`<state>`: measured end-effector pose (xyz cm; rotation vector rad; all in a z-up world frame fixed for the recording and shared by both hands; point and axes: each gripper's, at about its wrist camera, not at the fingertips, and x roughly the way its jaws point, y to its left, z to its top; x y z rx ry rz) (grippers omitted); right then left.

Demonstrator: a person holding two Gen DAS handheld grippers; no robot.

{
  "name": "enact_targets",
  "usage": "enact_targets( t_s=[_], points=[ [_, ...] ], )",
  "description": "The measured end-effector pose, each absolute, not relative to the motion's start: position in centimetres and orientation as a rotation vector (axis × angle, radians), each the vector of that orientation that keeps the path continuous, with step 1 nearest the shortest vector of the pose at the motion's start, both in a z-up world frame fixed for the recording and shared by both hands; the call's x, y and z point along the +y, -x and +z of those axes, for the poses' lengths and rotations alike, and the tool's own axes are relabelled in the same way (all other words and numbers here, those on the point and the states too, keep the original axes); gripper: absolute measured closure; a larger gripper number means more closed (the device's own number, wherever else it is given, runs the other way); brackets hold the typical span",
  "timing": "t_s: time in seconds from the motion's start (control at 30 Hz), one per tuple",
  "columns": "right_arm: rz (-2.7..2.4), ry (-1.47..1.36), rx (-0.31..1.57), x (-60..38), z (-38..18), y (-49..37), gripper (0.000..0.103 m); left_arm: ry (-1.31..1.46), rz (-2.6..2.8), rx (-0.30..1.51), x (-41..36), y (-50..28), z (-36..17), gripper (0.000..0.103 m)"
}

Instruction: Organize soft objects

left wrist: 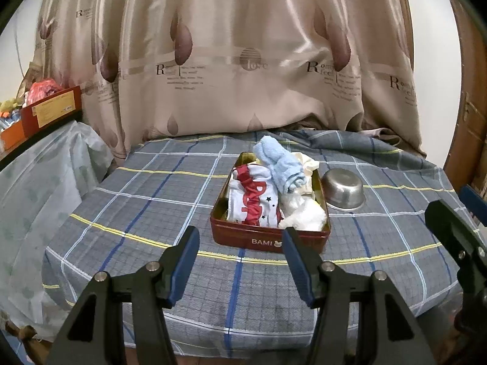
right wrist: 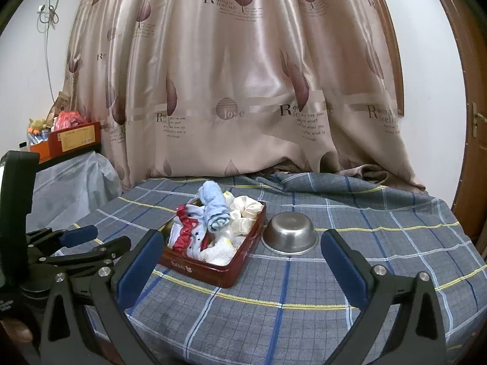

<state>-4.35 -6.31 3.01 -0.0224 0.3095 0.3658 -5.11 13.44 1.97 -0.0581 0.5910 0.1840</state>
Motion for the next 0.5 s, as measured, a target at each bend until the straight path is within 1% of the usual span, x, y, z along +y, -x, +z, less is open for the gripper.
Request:
enact_targets(
  t_s=[0.5],
  points=[
    [0.36,0.024,0.31,-6.16,2.93,4.45,0.001,0.055,0.181,0.596,13.33,5.08,1.74,0.045]
  ],
)
